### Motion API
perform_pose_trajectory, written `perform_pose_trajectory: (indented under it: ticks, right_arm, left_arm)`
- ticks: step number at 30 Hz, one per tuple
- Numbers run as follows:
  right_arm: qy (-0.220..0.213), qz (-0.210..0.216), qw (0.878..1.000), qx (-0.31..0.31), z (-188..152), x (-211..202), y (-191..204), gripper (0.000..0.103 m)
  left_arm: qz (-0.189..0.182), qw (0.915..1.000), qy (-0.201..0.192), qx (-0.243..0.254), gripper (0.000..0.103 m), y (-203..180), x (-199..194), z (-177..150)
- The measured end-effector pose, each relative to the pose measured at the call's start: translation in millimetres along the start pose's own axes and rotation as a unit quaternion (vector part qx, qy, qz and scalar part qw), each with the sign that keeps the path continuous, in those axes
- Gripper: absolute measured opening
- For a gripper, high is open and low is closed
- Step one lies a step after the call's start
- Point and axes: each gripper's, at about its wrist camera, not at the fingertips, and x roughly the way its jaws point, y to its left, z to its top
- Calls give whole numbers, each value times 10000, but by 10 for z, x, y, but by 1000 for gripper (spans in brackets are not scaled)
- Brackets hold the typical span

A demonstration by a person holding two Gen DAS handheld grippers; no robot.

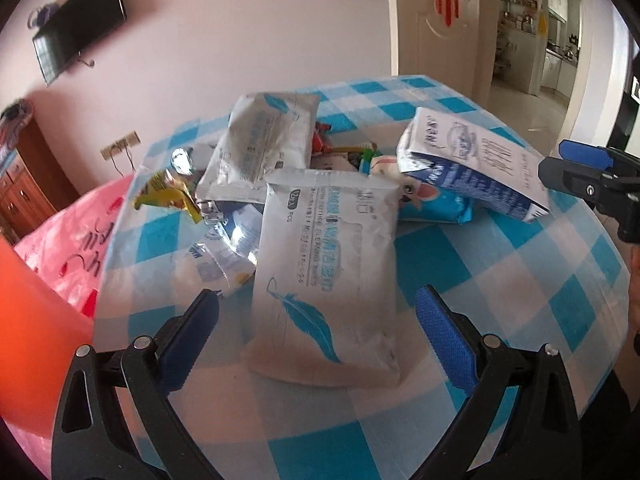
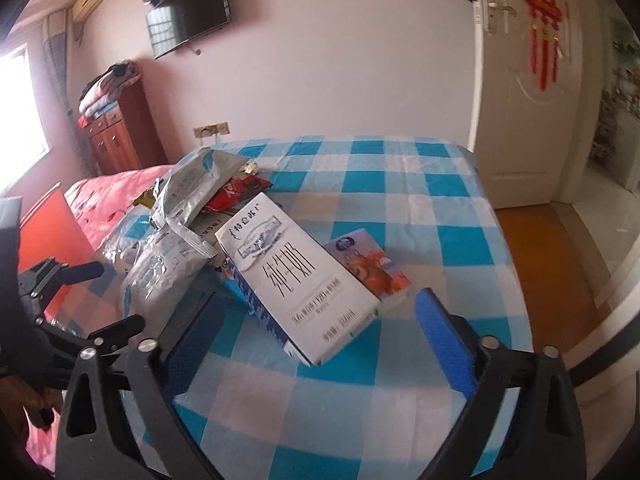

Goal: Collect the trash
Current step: 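Grasp the white milk carton with the right tool while the left tool grasps the white wipes packet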

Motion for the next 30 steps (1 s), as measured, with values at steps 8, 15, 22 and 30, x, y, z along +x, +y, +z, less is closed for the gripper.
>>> perform_pose_trajectory:
  ticks: [8, 15, 22, 30]
  right_arm:
    - [319, 222, 9980, -502, 169, 296, 120, 91]
    - [643, 393, 9934, -869, 224, 508, 233, 93]
    - [691, 82, 9890, -1307, 176, 596, 325, 92]
    - [658, -137, 9895, -1283, 118, 512, 330, 69]
  left_arm:
    - [-180, 9994, 296, -86, 99, 34, 290, 70]
    - [-250, 9992, 280, -168, 99, 49, 364, 92]
    - [-563, 9962, 396, -537, 87, 109, 439, 73]
    - [-641, 9932, 321, -915, 78, 200, 413, 15]
